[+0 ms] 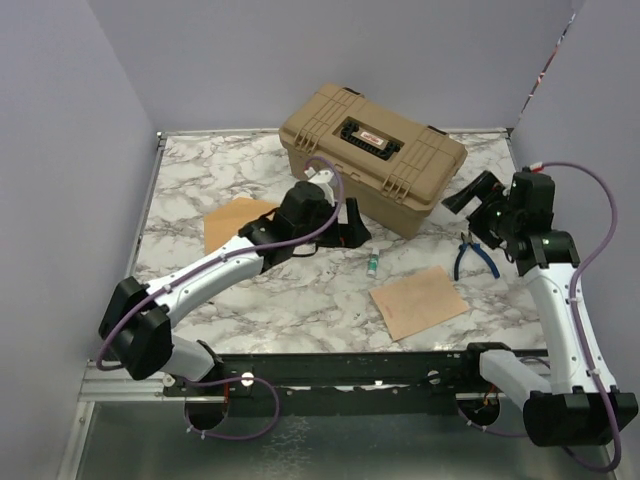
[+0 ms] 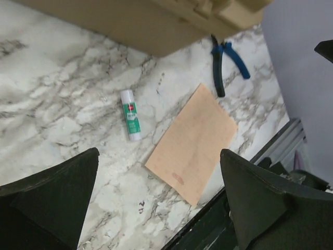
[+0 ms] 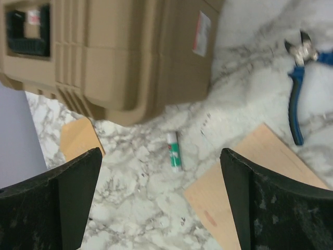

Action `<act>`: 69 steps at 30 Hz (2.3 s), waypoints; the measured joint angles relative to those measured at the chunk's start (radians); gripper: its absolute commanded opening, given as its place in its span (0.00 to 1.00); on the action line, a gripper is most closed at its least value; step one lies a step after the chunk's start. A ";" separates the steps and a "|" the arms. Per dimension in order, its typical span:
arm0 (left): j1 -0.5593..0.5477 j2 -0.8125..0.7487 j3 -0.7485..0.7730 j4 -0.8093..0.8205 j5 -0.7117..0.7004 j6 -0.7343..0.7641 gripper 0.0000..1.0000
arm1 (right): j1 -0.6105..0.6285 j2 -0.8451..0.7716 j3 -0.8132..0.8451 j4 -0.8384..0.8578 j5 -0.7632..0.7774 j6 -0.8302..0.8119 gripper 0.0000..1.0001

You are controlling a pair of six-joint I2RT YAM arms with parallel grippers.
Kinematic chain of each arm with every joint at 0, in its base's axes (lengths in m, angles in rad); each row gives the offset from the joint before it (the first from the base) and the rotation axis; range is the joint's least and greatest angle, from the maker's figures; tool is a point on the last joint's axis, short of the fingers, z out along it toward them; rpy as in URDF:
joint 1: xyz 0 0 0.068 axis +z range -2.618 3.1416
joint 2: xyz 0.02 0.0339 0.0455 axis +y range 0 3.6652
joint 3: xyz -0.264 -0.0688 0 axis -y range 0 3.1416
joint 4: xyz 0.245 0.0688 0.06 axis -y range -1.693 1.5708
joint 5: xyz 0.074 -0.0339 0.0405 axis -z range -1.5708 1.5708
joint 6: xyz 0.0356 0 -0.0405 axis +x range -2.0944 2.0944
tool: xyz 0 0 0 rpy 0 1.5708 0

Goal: Place the letter into the envelope and seal it

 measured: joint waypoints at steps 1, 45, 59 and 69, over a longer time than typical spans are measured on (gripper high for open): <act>-0.021 0.023 0.000 0.000 -0.001 0.001 0.99 | 0.000 -0.023 -0.037 -0.009 0.002 0.014 0.99; -0.207 0.416 -0.368 0.686 0.085 -0.393 0.35 | 0.000 0.091 -0.747 0.332 -0.319 0.207 0.51; -0.140 0.301 -0.383 0.642 0.172 -0.304 0.00 | 0.000 0.028 -0.595 0.200 -0.320 0.085 0.54; -0.071 -0.054 -0.179 0.310 0.377 0.063 0.00 | 0.000 0.005 -0.149 0.110 -0.514 -0.273 0.80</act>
